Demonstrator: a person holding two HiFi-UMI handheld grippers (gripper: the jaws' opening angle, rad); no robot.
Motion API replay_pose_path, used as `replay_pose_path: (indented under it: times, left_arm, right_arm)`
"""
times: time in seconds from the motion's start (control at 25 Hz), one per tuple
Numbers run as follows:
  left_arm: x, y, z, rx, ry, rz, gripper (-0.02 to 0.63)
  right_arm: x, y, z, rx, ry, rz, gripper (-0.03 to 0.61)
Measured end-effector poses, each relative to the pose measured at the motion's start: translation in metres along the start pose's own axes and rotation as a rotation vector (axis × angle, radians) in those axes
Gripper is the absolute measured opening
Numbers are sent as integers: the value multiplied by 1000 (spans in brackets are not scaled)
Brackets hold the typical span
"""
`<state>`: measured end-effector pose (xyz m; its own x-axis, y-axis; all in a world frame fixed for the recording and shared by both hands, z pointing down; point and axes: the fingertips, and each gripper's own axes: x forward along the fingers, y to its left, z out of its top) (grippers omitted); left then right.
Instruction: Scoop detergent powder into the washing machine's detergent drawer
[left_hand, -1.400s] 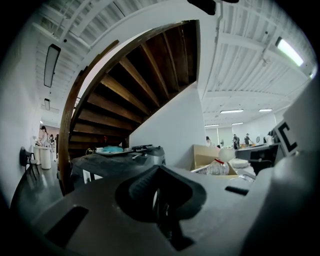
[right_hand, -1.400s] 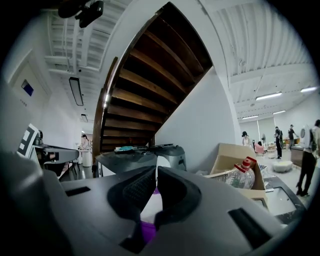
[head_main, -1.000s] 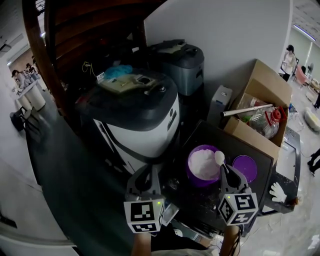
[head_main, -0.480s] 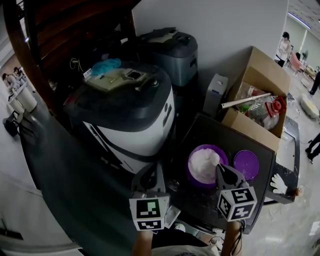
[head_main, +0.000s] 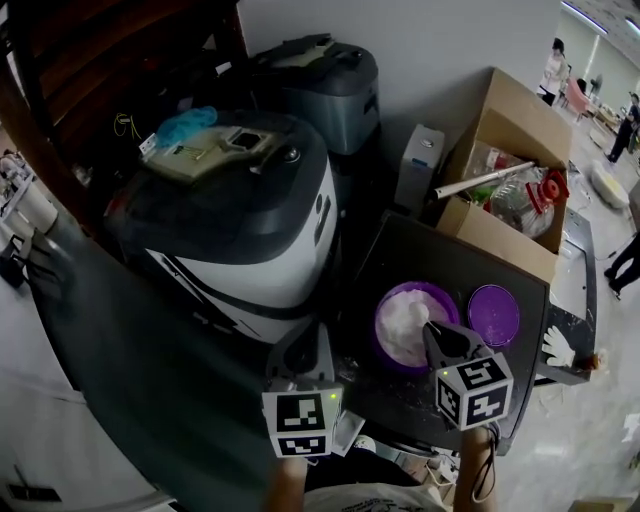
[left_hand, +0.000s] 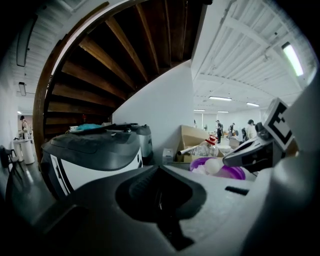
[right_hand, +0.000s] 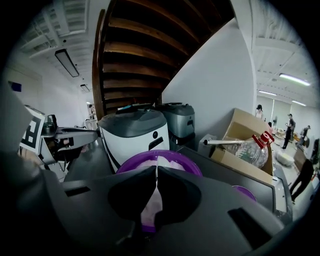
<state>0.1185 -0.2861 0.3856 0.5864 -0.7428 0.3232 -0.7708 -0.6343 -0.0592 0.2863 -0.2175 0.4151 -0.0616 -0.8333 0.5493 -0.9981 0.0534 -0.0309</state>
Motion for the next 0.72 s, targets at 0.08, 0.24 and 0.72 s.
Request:
replay_pose_path:
  times: [0.08, 0.24, 0.72]
  left_arm:
    - [4, 0, -3, 3, 10, -12, 2]
    - [9, -2, -11, 7, 31, -37, 2]
    - [19, -7, -20, 5, 57, -82, 2]
  right_arm:
    - [3, 0, -3, -23, 36, 4, 21]
    - [10, -3, -12, -81, 123, 4, 21]
    - [24, 3, -17, -164, 240, 60, 21]
